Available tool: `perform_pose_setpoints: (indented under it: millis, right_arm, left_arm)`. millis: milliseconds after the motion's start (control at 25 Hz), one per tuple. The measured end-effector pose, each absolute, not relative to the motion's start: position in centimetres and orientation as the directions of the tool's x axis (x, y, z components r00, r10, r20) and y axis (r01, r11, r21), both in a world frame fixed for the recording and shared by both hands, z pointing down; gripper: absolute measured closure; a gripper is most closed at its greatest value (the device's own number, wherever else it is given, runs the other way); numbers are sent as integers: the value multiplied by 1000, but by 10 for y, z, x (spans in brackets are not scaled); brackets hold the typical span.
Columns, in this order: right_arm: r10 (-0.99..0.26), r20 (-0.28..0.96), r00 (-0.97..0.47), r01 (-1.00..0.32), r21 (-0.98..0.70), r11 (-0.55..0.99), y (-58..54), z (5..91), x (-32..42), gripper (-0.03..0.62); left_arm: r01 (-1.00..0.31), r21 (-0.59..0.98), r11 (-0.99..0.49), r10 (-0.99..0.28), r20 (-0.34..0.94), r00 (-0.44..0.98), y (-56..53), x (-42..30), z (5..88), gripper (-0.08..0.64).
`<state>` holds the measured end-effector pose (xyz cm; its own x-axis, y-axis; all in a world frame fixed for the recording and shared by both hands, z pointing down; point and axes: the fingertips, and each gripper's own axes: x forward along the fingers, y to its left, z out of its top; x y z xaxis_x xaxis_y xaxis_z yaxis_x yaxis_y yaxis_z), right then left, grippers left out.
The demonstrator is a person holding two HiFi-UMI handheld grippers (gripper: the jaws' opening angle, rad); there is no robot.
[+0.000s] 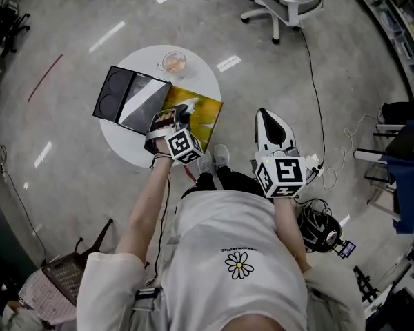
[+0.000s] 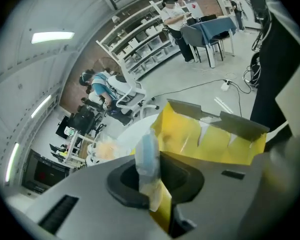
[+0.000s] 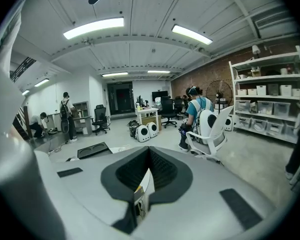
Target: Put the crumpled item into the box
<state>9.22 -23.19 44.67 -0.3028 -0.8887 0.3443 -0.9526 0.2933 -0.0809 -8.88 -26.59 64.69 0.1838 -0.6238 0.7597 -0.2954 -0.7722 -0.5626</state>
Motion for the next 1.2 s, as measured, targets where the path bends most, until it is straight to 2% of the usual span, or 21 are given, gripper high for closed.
perform_pose_setpoints:
  millis: [320, 760, 880, 1040, 1200]
  right_arm:
    - [-885, 361, -295, -955, -99, 279, -227, 454, 100, 589]
    - [-879, 364, -307, -952, -113, 285, -223, 457, 97, 589]
    - [-879, 365, -308, -951, -114, 286, -224, 457, 98, 589]
    - [-879, 359, -315, -949, -113, 294, -224, 456, 96, 589]
    - [-876, 343, -339, -941, -112, 321, -226, 452, 90, 589]
  left_arm:
    - [-312, -422, -852, -493, 847, 200, -253, -75, 674, 484]
    - [-400, -200, -894, -323, 907, 269, -235, -62, 684, 303]
    - [-423, -159, -892, -296, 913, 282, -232, -60, 686, 275]
    - [-466, -137, -874, -307, 899, 313, -234, -56, 676, 258]
    - [-514, -180, -839, -393, 853, 342, -254, -52, 643, 259]
